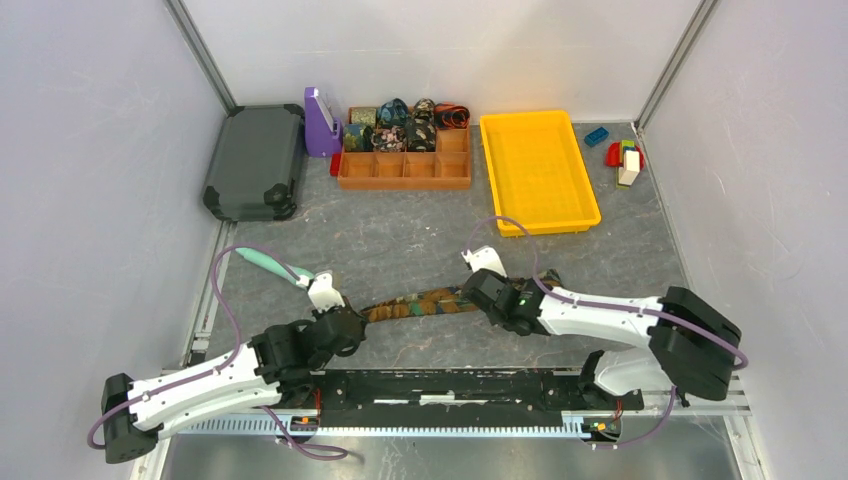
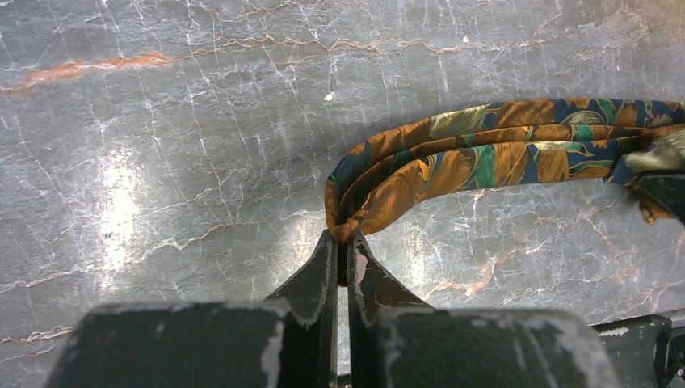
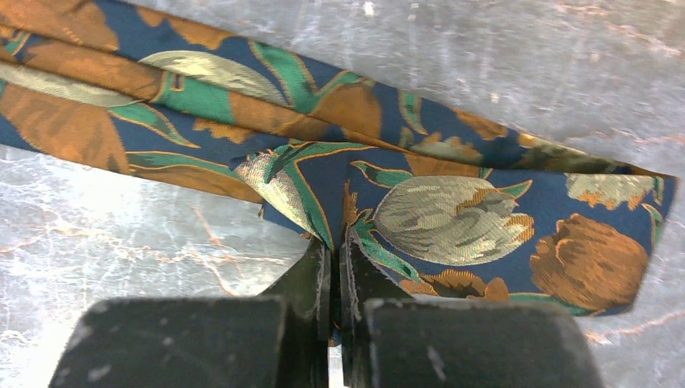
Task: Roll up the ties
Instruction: Flatten out the tie at the center of the board.
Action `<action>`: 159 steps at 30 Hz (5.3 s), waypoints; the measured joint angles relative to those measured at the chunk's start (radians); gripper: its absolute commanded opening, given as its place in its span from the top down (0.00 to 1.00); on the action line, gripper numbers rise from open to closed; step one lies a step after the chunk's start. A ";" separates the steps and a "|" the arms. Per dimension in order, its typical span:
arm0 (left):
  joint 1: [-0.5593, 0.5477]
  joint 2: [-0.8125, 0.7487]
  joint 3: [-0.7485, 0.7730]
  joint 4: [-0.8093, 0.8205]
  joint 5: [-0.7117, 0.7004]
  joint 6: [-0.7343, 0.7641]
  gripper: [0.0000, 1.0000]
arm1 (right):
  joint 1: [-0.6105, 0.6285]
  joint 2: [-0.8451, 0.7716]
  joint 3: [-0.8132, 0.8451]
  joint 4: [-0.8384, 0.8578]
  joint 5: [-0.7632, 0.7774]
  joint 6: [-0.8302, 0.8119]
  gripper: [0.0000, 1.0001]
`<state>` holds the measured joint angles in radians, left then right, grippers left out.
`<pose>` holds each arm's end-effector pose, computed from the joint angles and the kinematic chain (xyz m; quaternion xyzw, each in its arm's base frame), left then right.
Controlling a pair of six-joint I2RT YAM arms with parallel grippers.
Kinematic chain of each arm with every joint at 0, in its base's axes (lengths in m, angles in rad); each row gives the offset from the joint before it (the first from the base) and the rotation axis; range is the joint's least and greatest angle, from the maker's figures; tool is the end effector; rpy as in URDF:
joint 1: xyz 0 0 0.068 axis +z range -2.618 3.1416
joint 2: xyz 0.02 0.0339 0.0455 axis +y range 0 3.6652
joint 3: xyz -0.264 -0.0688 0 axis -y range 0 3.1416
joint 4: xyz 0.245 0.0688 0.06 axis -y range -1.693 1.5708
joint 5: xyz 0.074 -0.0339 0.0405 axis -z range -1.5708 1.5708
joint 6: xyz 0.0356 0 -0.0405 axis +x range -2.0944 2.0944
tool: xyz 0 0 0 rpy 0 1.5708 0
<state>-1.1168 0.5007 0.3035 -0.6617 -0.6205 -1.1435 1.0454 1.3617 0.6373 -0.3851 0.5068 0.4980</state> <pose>0.0658 -0.0877 0.1731 -0.1183 0.8911 -0.1781 0.4004 0.1329 0.1948 0.1602 -0.1996 0.9228 -0.0206 0.3288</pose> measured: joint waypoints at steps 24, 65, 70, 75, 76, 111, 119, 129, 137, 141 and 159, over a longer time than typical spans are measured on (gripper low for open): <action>0.006 -0.020 0.089 -0.168 -0.089 -0.056 0.98 | -0.728 -0.401 -0.015 -0.061 -0.009 -0.134 1.00; 0.495 0.420 0.408 -0.073 0.259 0.267 0.37 | -0.382 -0.454 -0.196 0.143 -0.475 -0.038 0.50; 0.496 0.650 0.519 0.029 0.348 0.359 0.45 | -0.195 -0.363 -0.230 0.251 -0.439 0.037 0.59; 0.496 0.836 0.568 0.119 0.444 0.415 0.51 | -0.072 -0.220 -0.234 0.398 -0.420 0.098 0.66; 0.496 0.873 0.583 0.132 0.456 0.426 0.52 | -0.055 -0.188 -0.234 0.428 -0.419 0.108 0.67; 0.499 1.254 0.718 0.329 0.689 0.541 0.65 | -0.058 0.250 0.015 0.631 -0.348 0.093 0.78; 0.489 1.251 0.706 0.346 0.723 0.541 0.67 | -0.086 0.275 0.060 0.595 -0.338 0.060 0.78; 0.480 1.238 0.686 0.357 0.745 0.540 0.69 | -0.108 0.281 0.102 0.566 -0.321 0.027 0.78; 0.476 1.223 0.669 0.349 0.754 0.540 0.69 | -0.114 0.285 0.114 0.541 -0.322 0.005 0.78; 0.475 1.217 0.668 0.330 0.747 0.540 0.61 | -0.114 0.285 0.114 0.536 -0.327 -0.007 0.78; 0.365 0.800 0.618 0.079 0.468 0.500 0.47 | -0.117 0.214 0.238 0.454 -0.375 -0.077 0.75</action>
<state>-0.7517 1.3003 0.9211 -0.5823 -0.1528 -0.6437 0.9283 1.5761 0.8749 0.0685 0.1318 0.4206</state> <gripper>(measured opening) 0.555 0.245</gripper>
